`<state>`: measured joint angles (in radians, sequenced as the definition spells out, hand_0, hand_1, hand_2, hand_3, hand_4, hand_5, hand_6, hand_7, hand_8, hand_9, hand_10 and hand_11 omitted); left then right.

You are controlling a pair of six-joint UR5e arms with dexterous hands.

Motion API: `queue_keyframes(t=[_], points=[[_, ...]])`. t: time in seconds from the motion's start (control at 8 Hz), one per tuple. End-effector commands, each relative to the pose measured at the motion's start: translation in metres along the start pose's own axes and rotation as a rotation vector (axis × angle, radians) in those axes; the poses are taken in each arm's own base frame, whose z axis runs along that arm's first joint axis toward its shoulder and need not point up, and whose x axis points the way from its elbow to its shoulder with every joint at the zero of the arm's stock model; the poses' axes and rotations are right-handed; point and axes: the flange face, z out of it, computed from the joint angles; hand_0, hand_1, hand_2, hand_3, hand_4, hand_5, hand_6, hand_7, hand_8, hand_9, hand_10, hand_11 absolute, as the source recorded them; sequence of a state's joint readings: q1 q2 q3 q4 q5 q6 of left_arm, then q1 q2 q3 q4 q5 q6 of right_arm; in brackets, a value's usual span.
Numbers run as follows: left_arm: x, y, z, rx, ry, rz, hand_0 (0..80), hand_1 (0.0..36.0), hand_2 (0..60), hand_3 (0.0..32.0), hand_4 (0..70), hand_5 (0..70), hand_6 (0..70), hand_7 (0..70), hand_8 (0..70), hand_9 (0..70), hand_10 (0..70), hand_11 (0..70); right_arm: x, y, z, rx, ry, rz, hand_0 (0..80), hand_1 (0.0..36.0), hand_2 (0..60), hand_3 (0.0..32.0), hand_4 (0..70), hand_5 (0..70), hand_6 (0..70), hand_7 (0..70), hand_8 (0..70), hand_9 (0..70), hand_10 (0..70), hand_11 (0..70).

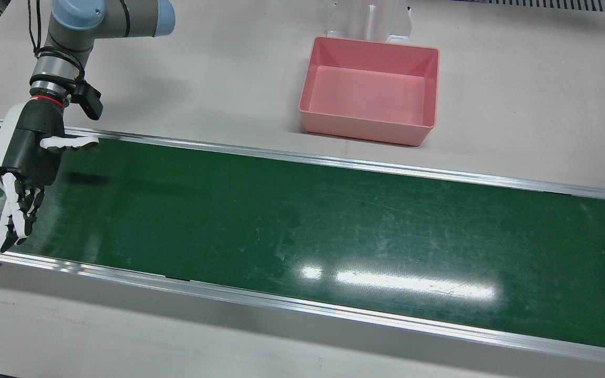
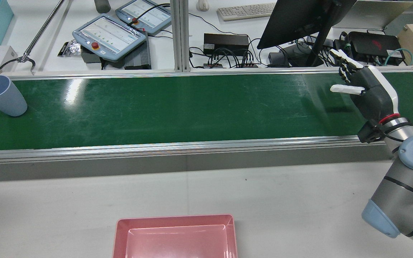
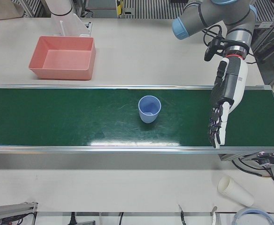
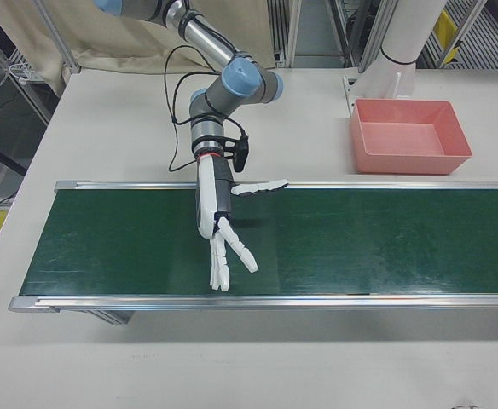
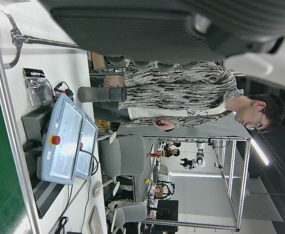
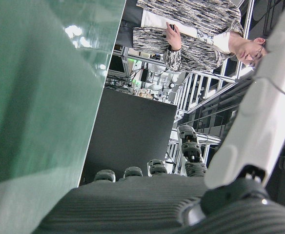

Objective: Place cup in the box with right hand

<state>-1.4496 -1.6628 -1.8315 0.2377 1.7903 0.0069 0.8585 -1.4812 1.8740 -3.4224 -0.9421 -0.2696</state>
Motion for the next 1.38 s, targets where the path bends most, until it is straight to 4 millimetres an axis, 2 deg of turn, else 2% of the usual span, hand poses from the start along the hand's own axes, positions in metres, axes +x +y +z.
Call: queue_keyframes(t=[0.0,0.12,0.38,0.62,0.75,0.88,1.25], points=[[0.0,-0.001,0.0,0.001,0.0,-0.001,0.0,0.0,0.0,0.0,0.0,0.0,0.0,0.0,0.0,0.0,0.0,0.0,0.002,-0.004,-0.004,0.013,0.0,-0.006,46.0,9.7,0.0,0.0,0.0,3.6,1.8,5.4,0.7,0.3,0.0,0.0],[0.0,-0.001,0.0,0.002,0.0,-0.001,0.0,0.0,0.0,0.0,0.0,0.0,0.0,0.0,0.0,0.0,0.0,0.0,0.002,-0.003,-0.003,0.011,-0.001,0.002,45.4,8.8,0.0,0.0,0.0,3.4,2.0,5.0,0.9,0.5,0.0,0.3],[0.0,-0.001,0.0,0.0,0.0,-0.001,0.0,0.0,0.0,0.0,0.0,0.0,0.0,0.0,0.0,0.0,0.0,0.0,0.005,-0.004,-0.004,0.012,0.004,-0.004,45.7,9.4,0.0,0.0,0.0,3.5,1.9,4.9,0.5,0.3,0.0,0.0],[0.0,-0.001,0.0,0.0,0.0,-0.001,0.0,0.0,0.0,0.0,0.0,0.0,0.0,0.0,0.0,0.0,0.0,0.0,-0.002,-0.004,-0.001,0.009,-0.006,-0.003,44.5,8.6,0.0,0.0,0.0,3.1,2.5,5.4,0.0,0.3,0.0,1.2],[0.0,-0.001,0.0,0.0,0.0,-0.001,0.0,0.0,0.0,0.0,0.0,0.0,0.0,0.0,0.0,0.0,0.0,0.0,0.012,-0.004,-0.005,0.009,0.025,-0.01,44.0,8.5,0.0,0.0,0.0,3.0,2.6,5.7,0.0,0.2,0.1,1.2],[0.0,-0.001,0.0,0.0,0.0,-0.001,0.0,0.0,0.0,0.0,0.0,0.0,0.0,0.0,0.0,0.0,0.0,0.0,0.017,-0.003,-0.007,0.008,0.035,-0.01,44.3,8.7,0.0,0.0,0.0,3.0,2.6,5.7,0.0,0.1,0.0,1.2],[0.0,-0.001,0.0,0.001,-0.001,-0.001,0.0,0.0,0.0,0.0,0.0,0.0,0.0,0.0,0.0,0.0,0.0,0.0,0.013,-0.002,-0.006,0.006,0.026,-0.005,44.1,8.6,0.0,0.0,0.0,3.2,2.2,4.9,0.3,0.1,0.0,0.5]])
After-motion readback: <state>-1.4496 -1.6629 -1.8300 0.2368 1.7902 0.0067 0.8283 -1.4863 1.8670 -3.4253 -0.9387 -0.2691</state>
